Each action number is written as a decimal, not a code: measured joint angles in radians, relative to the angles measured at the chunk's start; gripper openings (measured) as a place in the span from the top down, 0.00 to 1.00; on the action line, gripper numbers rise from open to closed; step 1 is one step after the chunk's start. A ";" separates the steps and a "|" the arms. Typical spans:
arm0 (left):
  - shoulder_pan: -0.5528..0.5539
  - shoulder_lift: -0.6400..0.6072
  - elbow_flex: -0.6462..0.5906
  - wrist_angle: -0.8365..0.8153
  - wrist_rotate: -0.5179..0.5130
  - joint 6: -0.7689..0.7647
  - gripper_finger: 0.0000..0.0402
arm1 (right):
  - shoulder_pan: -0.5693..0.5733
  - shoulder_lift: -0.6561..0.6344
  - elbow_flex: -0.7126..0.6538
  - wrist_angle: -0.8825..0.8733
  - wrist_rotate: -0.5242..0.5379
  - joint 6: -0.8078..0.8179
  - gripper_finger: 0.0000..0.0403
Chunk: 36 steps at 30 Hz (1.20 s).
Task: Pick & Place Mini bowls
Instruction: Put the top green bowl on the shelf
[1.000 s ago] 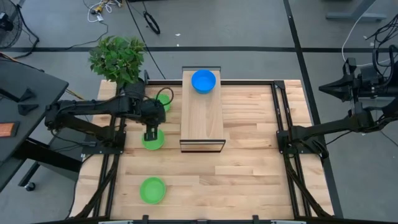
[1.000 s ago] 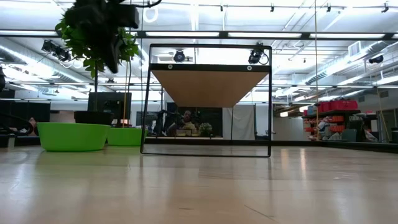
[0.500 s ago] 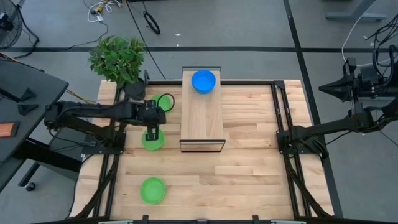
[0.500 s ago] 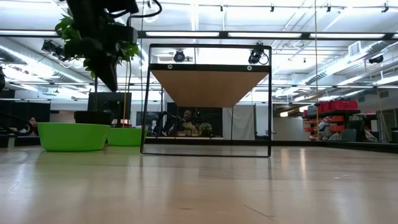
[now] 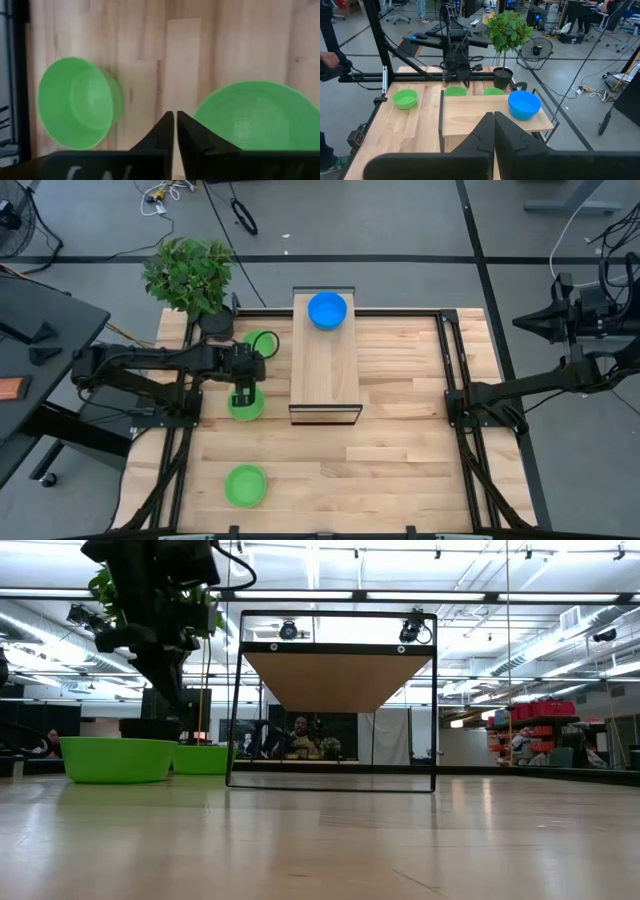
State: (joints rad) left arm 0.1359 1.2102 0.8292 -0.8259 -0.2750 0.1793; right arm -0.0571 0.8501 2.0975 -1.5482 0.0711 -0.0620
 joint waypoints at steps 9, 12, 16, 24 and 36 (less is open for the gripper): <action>0.092 0.000 -0.005 0.042 -0.038 0.132 0.73 | 0.000 0.000 0.000 0.000 0.000 0.000 0.98; 0.129 0.000 -0.005 0.050 -0.042 0.147 0.70 | 0.000 0.000 0.000 0.000 0.000 0.000 0.98; 0.161 0.000 -0.005 0.060 -0.029 0.147 0.69 | 0.000 0.000 0.000 0.000 0.000 0.000 0.98; 0.208 0.000 -0.041 0.164 -0.023 0.147 0.66 | 0.000 0.000 0.000 0.000 0.000 0.000 0.98; 0.262 0.008 -0.154 0.251 -0.039 0.190 0.66 | 0.000 0.000 0.000 0.000 0.000 0.000 0.98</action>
State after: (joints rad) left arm 0.3977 1.2186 0.6750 -0.5746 -0.3138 0.3693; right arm -0.0570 0.8501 2.0975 -1.5482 0.0711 -0.0620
